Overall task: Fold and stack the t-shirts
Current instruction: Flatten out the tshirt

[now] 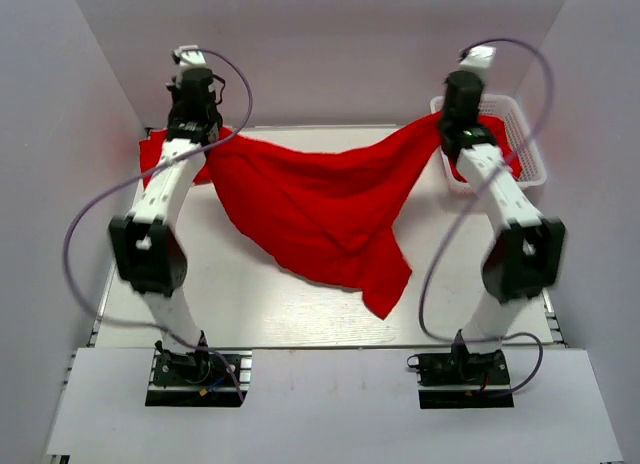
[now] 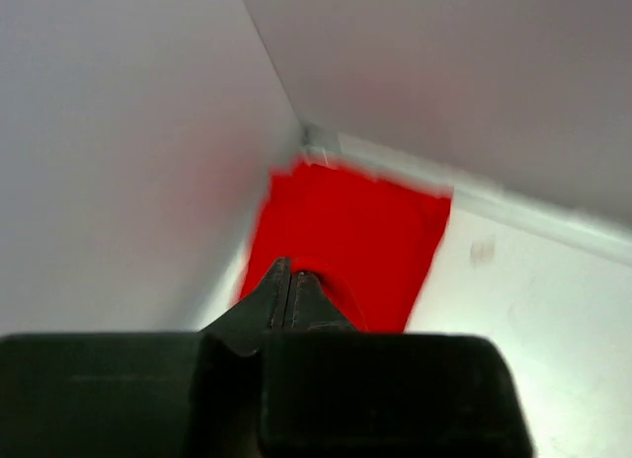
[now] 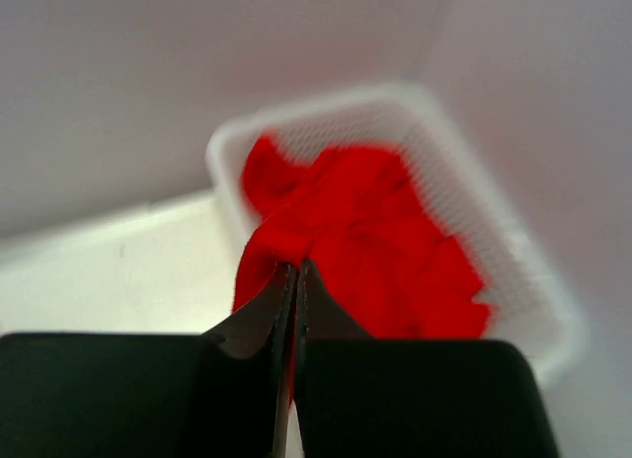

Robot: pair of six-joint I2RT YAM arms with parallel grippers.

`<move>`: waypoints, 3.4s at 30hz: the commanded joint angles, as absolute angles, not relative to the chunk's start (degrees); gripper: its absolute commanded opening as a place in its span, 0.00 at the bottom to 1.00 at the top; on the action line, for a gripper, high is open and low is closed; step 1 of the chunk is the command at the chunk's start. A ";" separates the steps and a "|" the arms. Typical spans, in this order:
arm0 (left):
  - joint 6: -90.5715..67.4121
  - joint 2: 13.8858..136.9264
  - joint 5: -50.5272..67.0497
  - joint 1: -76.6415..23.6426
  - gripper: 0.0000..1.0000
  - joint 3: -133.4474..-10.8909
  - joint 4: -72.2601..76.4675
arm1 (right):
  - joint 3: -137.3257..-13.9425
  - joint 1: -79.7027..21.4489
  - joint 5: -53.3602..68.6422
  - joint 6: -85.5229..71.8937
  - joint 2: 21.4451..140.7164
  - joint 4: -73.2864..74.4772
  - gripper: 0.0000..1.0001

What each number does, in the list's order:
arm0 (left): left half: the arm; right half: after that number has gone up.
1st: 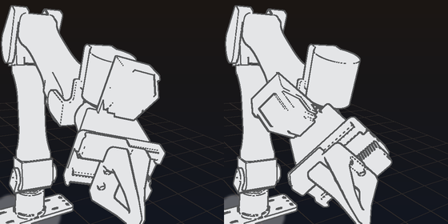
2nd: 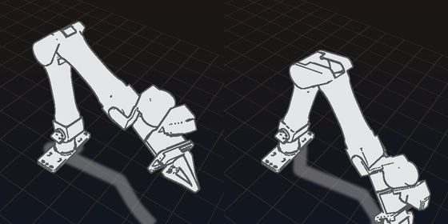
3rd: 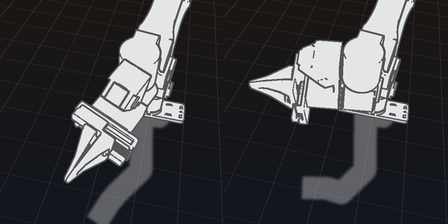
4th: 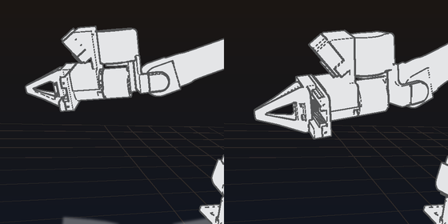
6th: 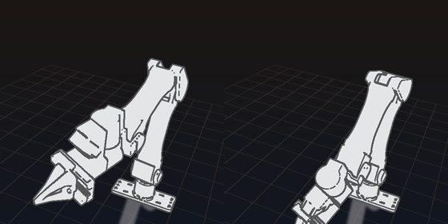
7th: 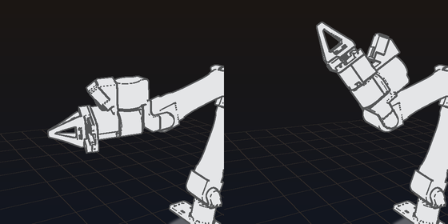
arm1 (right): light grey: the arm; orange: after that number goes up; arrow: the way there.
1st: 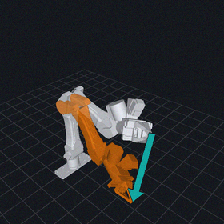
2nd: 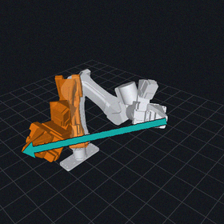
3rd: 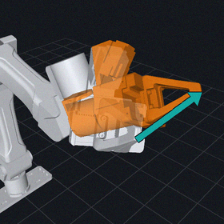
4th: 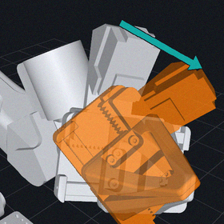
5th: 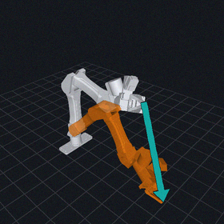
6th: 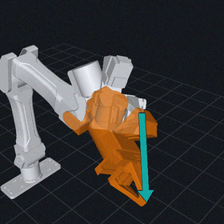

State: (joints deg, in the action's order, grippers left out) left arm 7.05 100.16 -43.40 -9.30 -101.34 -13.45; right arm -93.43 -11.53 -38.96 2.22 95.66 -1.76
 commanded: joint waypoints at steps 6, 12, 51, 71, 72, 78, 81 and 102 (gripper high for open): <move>-5.36 126.46 -27.44 -2.82 0.00 -110.56 -22.17 | -117.14 -10.28 -28.04 -4.58 126.09 8.90 0.00; -2.29 128.49 -22.95 -2.29 0.00 -110.30 -18.46 | -119.18 -10.20 -25.93 -4.13 129.72 6.77 0.00; -5.54 125.08 -10.65 -1.32 1.00 -123.76 -29.62 | -120.07 -12.83 -17.32 2.81 121.31 13.25 0.90; -12.39 111.28 9.31 -14.50 1.00 -83.51 -26.28 | -69.27 -21.00 1.13 -12.04 99.76 18.03 0.90; -13.18 110.57 9.84 -15.11 1.00 -81.23 -24.80 | -66.91 -21.61 1.23 -12.13 99.84 17.50 0.90; -14.50 110.83 10.55 -17.66 1.00 -76.73 -21.53 | -62.85 -22.85 2.19 -13.62 100.54 15.12 0.90; -15.03 111.62 10.55 -18.98 1.00 -74.80 -22.94 | -60.65 -23.12 2.02 -14.85 100.72 14.42 0.90; -17.31 94.58 19.17 -36.56 1.00 -63.80 -38.93 | -43.41 -21.71 -20.65 -32.08 78.07 32.07 0.90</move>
State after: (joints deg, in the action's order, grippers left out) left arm -16.14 101.14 19.55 -37.19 -63.29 -32.62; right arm -42.52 -22.11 -15.90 -28.77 81.97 26.13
